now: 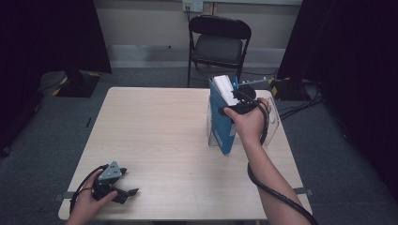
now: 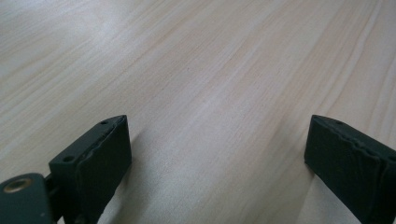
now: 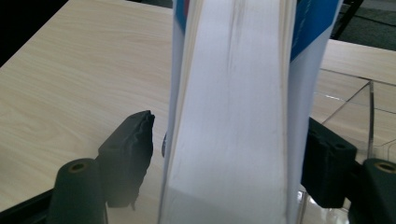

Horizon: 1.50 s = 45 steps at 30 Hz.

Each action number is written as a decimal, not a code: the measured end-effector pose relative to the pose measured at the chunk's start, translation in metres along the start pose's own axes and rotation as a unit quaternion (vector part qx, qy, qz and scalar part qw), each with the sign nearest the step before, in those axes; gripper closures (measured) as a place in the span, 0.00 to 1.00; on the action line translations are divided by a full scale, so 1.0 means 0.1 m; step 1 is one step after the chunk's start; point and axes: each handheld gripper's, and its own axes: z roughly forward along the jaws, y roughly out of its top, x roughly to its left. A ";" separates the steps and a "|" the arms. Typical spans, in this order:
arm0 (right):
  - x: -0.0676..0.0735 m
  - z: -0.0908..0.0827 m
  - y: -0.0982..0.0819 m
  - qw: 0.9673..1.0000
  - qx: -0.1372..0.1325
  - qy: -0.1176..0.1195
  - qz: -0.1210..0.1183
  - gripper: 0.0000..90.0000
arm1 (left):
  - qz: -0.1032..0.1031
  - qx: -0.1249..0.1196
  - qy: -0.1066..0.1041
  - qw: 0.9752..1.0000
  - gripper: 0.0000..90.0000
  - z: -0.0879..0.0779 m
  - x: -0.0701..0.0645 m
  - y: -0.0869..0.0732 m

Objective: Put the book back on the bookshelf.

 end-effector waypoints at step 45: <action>0.03 -0.17 -0.75 0.997 -0.020 0.066 -0.035 0.17 | -0.009 0.000 -0.004 1.000 0.08 0.01 -0.01 0.00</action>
